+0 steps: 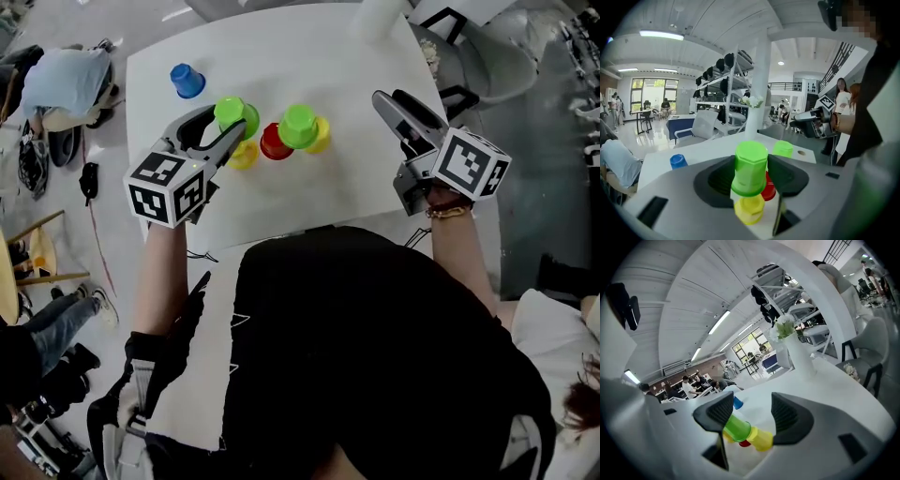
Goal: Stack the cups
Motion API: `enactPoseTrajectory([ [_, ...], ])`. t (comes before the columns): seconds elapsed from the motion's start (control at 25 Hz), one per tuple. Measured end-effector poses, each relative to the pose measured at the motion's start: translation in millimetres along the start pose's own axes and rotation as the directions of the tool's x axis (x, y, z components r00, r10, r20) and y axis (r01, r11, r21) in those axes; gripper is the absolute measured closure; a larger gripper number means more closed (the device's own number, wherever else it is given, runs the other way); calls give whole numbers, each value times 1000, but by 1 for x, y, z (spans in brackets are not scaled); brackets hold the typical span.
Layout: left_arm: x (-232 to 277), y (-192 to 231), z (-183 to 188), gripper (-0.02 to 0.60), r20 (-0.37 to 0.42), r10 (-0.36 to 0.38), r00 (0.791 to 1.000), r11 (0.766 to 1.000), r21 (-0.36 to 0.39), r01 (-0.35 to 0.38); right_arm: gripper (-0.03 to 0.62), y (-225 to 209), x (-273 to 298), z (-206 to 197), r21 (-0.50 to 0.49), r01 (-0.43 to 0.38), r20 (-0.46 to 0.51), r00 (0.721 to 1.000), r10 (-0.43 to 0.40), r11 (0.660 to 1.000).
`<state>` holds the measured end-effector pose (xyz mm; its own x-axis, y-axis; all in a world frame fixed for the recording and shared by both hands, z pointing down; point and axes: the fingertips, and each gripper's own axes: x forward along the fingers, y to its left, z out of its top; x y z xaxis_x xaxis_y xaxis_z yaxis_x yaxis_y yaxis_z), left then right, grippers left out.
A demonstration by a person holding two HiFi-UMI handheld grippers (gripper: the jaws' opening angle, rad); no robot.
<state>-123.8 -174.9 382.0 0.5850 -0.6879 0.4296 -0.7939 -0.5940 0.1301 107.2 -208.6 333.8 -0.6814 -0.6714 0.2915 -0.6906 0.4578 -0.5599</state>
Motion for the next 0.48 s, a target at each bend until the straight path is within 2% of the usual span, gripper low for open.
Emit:
enactPoseTrajectory([
  [0.2, 4, -13, -6, 353, -31, -46, 998, 999, 19, 46, 338, 0, 2, -2, -1, -7, -7, 1000, 7, 1000],
  [0.48, 3, -16, -14, 351, -65, -60, 996, 998, 24, 61, 339, 1, 2, -7, 7, -8, -15, 1000, 8, 1000],
])
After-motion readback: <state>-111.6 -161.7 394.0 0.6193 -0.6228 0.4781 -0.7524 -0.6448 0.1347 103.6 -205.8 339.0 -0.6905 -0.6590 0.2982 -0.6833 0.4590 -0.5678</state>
